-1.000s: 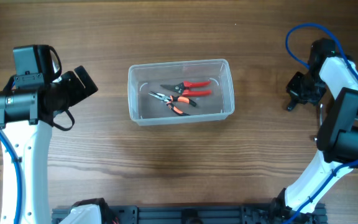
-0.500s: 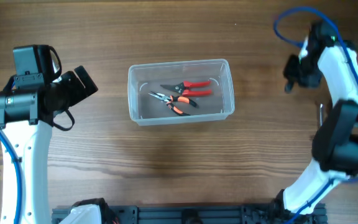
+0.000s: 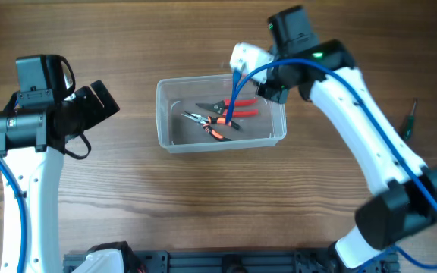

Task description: Pack container

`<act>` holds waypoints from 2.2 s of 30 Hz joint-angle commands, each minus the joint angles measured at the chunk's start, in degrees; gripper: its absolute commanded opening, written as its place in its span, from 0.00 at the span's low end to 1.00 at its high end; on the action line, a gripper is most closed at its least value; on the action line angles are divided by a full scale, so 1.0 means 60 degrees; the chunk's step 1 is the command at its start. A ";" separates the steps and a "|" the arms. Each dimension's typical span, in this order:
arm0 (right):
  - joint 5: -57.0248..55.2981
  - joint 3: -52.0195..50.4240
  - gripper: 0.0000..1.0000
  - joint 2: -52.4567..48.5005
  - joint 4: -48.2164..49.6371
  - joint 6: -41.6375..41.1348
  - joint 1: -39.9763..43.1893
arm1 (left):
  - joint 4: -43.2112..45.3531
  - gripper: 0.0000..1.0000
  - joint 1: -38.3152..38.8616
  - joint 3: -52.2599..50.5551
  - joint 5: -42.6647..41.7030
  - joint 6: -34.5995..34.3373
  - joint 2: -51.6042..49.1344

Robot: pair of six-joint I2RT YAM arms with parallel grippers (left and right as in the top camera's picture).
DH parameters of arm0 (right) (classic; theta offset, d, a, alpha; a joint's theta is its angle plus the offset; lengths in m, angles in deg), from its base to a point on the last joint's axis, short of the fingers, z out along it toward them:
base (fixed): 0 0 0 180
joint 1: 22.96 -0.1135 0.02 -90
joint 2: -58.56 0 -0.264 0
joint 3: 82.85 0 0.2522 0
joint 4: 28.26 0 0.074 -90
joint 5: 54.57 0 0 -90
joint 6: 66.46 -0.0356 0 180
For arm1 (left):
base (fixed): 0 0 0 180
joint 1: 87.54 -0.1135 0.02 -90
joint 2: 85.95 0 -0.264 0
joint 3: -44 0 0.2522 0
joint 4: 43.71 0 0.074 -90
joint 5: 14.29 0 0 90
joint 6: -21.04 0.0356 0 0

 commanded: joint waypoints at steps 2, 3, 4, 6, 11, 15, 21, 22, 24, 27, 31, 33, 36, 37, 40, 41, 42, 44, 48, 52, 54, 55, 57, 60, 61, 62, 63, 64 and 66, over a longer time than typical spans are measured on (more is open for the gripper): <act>0.0918 -0.0765 0.05 -0.1042 -0.0503 0.1410 -0.0011 | 0.0004 1.00 0.0044 0.0073 -0.0109 0.0157 -0.0044; 0.1009 -0.0984 0.05 -0.1217 -0.0586 0.1399 -0.0011 | 0.0004 1.00 0.0044 0.0073 -0.0109 0.0157 -0.0044; 0.1104 -0.1137 0.05 -0.1341 -0.0641 0.1388 -0.0011 | 0.0004 1.00 0.0044 0.0073 -0.0109 0.0157 -0.0044; 0.1260 -0.1468 0.05 -0.1494 -0.0667 0.1395 -0.0011 | 0.0025 1.00 0.0044 0.0073 -0.0109 0.0157 -0.0044; 0.1344 -0.2484 0.04 -0.1541 -0.0219 0.1406 -0.0011 | 0.0146 1.00 0.0044 0.0073 -0.0113 0.0153 -0.0044; 0.1344 -0.2696 0.05 -0.1541 -0.0051 0.1330 -0.0011 | 0.0138 1.00 0.0044 0.0069 -0.0113 0.0153 -0.0044; 0.1344 -0.2692 0.39 -0.1541 0.0455 0.0528 -0.0011 | 0.0131 1.00 0.0044 0.0073 -0.0117 0.0153 -0.0044; 0.1341 -0.2692 0.52 -0.1541 0.0546 0.0372 -0.0011 | 0.0131 1.00 0.0044 0.0073 -0.0117 0.0153 -0.0044; 0.1341 -0.2637 0.56 -0.1537 0.0605 0.0124 -0.0011 | 0.0131 1.00 0.0044 0.0073 -0.0117 0.0153 -0.0044; 0.1333 -0.2218 0.61 -0.1461 0.0514 -0.0827 -0.0011 | 0.0131 1.00 0.0044 0.0073 -0.0117 0.0153 -0.0044; 0.1297 -0.0918 0.68 -0.1082 0.0069 -0.3257 0.0015 | 0.0138 1.00 0.0044 0.0073 -0.0113 0.0153 -0.0044; 0.0892 -0.0036 0.70 -0.0790 -0.0364 -0.4586 0.0062 | 0.0138 1.00 0.0044 0.0073 -0.0117 0.0153 -0.0044; -0.0313 0.1126 0.70 -0.0404 -0.0922 -0.6120 0.0288 | 0.0138 1.00 0.0044 0.0073 -0.0113 0.0153 -0.0044; -0.1035 0.1446 0.74 -0.0273 -0.1118 -0.6921 0.0419 | 0.0138 1.00 0.0044 0.0073 -0.0113 0.0153 -0.0044; -0.3217 0.1967 0.99 0.0266 -0.1920 -0.9639 0.1209 | 0.0138 1.00 0.0044 0.0073 -0.0113 0.0153 -0.0044; -0.3333 0.1963 1.00 0.0459 -0.2189 -1.0138 0.1570 | 0.0138 1.00 0.0044 0.0073 -0.0113 0.0153 -0.0044; -0.3282 0.1960 1.00 0.0619 -0.2510 -1.0568 0.2011 | 0.0138 1.00 0.0044 0.0069 -0.0113 0.0157 -0.0044; -0.3002 0.1960 1.00 0.0871 -0.3217 -1.1296 0.3155 | 0.0138 1.00 0.0044 0.0073 -0.0113 0.0157 -0.0044; -0.1956 0.1916 1.00 0.1169 -0.3847 -1.1336 0.5319 | 0.0157 1.00 0.0044 0.0073 -0.0109 0.0157 -0.0044; -0.1657 0.1916 1.00 0.1515 -0.4634 -1.1271 0.6543 | 0.0288 1.00 0.0044 0.0069 -0.0109 0.0157 -0.0044; -0.1657 0.1912 1.00 0.1869 -0.5118 -1.1085 0.6929 | 0.0364 1.00 0.0044 0.0073 -0.0113 0.0157 -0.0044; -0.1665 0.1912 1.00 0.2011 -0.5268 -1.1071 0.7009 | 0.0397 1.00 0.0044 0.0069 -0.0113 0.0157 -0.0044; -0.1668 0.1894 1.00 0.2452 -0.5610 -1.1071 0.7165 | 0.0430 1.00 0.0044 0.0069 -0.0109 0.0157 -0.0044; -0.1668 0.1494 1.00 0.3370 -0.5632 -1.1234 0.7249 | 0.0448 1.00 0.0044 0.0069 -0.0109 0.0157 -0.0044; -0.1665 0.1264 1.00 0.3676 -0.5584 -1.1380 0.7282 | 0.0448 1.00 0.0044 0.0069 -0.0109 0.0157 -0.0044; -0.1665 0.0922 1.00 0.4047 -0.5482 -1.1464 0.7333 | 0.0441 1.00 0.0044 0.0073 -0.0109 0.0157 -0.0044; -0.1668 0.0579 1.00 0.4342 -0.5351 -1.1475 0.7366 | 0.0441 1.00 0.0044 0.0069 -0.0113 0.0157 -0.0044; -0.1668 0.0186 1.00 0.4615 -0.5166 -1.1471 0.7424 | 0.0441 1.00 0.0044 0.0069 -0.0113 0.0157 -0.0044; -0.1665 -0.0787 1.00 0.5071 -0.4605 -1.1351 0.7646 | 0.0444 1.00 0.0044 0.0069 -0.0113 0.0157 -0.0044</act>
